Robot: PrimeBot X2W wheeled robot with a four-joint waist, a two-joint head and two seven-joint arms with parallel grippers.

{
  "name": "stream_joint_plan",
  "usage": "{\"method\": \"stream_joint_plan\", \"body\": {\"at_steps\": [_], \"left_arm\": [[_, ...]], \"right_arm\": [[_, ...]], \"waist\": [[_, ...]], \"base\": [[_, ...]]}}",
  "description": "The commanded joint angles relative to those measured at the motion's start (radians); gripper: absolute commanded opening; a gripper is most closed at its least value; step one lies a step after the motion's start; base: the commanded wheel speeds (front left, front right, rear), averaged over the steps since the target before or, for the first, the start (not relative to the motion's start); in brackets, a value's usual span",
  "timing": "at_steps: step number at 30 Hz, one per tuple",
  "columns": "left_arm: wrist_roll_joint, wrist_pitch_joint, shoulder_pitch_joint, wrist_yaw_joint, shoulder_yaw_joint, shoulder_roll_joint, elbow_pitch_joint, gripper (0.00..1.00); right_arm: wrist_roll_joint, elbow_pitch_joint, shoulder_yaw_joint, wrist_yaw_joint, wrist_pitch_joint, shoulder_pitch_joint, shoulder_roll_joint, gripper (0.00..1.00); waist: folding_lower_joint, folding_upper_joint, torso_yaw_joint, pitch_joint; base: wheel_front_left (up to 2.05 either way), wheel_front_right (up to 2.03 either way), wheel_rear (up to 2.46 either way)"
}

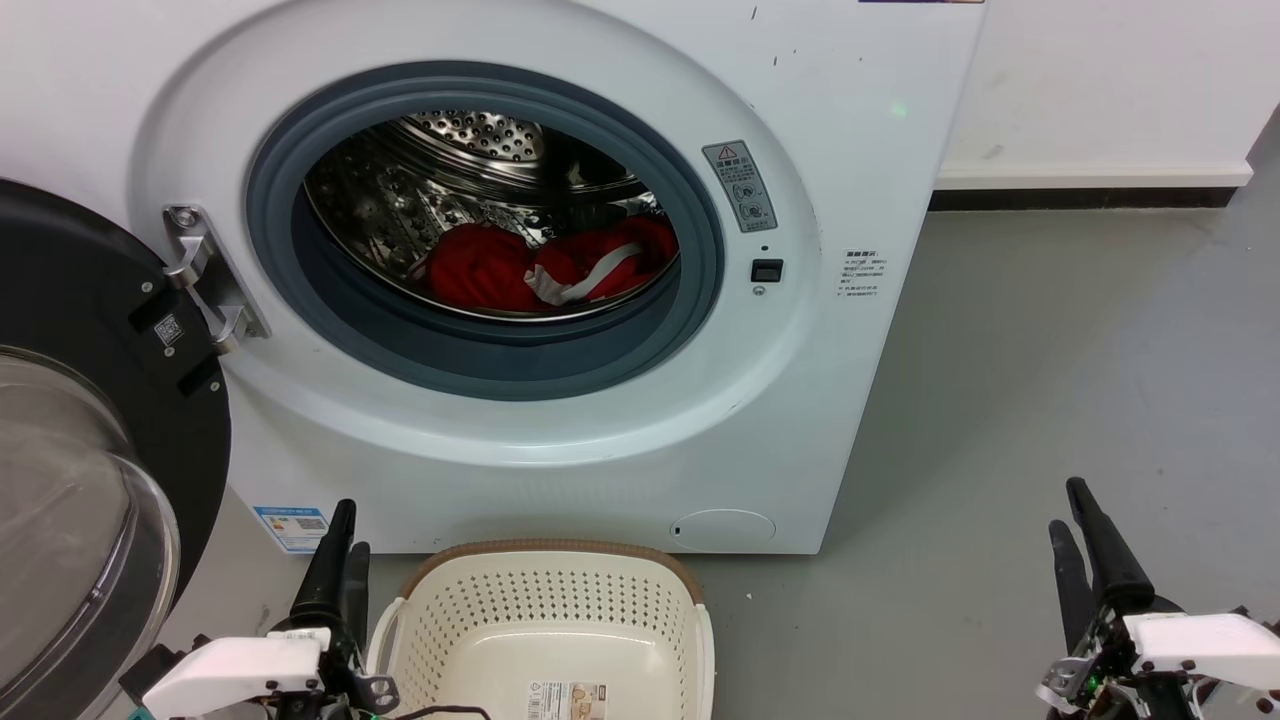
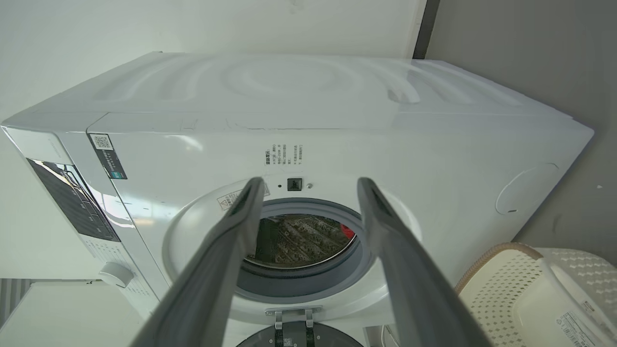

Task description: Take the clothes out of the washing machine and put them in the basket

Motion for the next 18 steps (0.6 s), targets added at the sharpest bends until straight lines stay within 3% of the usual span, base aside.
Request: {"method": "stream_joint_plan", "body": {"at_steps": [1,9,18], "left_arm": [[0.021,-0.014,-0.005,0.0,0.002,0.002,-0.02,1.0],[0.122,-0.049,-0.008,0.0,0.046,0.002,-0.03,1.0],[0.296,-0.085,-0.011,0.001,0.102,0.002,-0.077,1.0]], "right_arm": [[-0.042,-0.01,-0.007,0.0,-0.013,-0.013,-0.001,1.0],[-0.154,-0.016,-0.025,0.0,-0.048,-0.02,-0.001,1.0],[-0.446,-0.09,-0.032,0.0,-0.084,-0.021,-0.001,1.0]], "waist": [[0.0,0.0,-0.001,0.0],[0.0,0.0,-0.003,0.002],[0.0,0.0,-0.005,0.005]], "base": [[0.0,0.0,0.0],[0.0,0.0,0.0],[0.0,0.0,0.0]]}}
